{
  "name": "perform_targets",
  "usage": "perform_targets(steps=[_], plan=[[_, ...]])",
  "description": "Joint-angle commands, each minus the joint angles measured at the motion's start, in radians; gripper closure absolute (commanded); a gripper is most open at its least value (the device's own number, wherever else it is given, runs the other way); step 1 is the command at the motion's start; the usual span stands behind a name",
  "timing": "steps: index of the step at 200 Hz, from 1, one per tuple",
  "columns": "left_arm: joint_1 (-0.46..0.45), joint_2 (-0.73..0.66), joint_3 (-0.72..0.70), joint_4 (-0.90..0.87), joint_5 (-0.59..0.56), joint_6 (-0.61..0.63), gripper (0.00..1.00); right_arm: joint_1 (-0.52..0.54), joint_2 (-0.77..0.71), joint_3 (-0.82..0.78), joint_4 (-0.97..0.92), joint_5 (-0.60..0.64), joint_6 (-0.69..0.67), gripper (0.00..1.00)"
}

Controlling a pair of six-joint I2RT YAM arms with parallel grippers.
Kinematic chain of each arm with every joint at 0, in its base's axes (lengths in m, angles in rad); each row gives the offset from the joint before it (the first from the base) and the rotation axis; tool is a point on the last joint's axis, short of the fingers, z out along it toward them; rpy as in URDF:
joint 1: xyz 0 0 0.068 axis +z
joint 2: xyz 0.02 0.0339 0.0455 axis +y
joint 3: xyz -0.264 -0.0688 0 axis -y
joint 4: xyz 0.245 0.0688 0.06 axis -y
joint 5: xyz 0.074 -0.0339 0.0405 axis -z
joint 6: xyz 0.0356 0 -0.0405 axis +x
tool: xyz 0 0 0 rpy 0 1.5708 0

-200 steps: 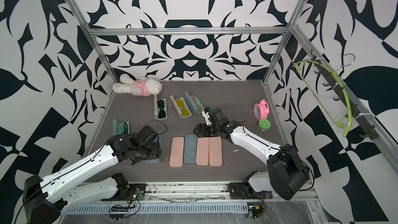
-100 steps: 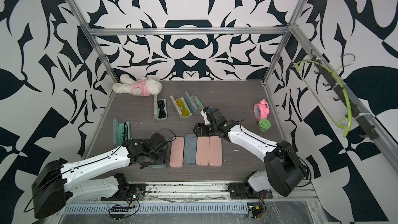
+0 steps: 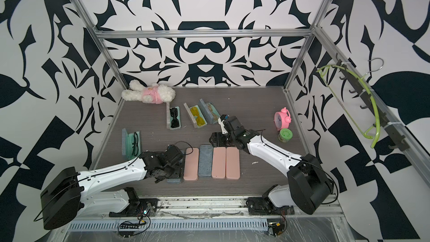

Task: Close the glasses case
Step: Place the glasses case at the center of the board.

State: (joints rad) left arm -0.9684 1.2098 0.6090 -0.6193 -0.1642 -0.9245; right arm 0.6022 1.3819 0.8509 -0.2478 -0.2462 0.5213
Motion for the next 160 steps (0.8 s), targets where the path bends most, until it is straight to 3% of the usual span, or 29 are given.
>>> perform_targets(steps=[1, 11, 47, 102, 134, 160], plan=[[-0.008, 0.005, 0.004, 0.031, -0.014, 0.003, 0.16, 0.005, 0.031, 0.056, -0.027, 0.026, 0.003, 0.24], [-0.007, 0.002, 0.011, 0.027, -0.018, 0.004, 0.11, 0.005, 0.049, 0.072, -0.03, 0.022, 0.0, 0.24], [-0.007, -0.018, 0.067, -0.057, -0.051, 0.01, 0.07, -0.026, 0.094, 0.138, -0.065, 0.029, -0.002, 0.24], [0.009, -0.103, 0.267, -0.194, -0.134, 0.066, 0.04, -0.181, 0.17, 0.259, -0.122, 0.005, -0.013, 0.28], [0.151, -0.02, 0.406, -0.112, 0.061, 0.155, 0.03, -0.258, 0.285, 0.369, -0.125, -0.031, -0.033, 0.36], [0.249, 0.136, 0.569, -0.051, 0.188, 0.215, 0.06, -0.287, 0.406, 0.48, -0.112, -0.071, -0.054, 0.43]])
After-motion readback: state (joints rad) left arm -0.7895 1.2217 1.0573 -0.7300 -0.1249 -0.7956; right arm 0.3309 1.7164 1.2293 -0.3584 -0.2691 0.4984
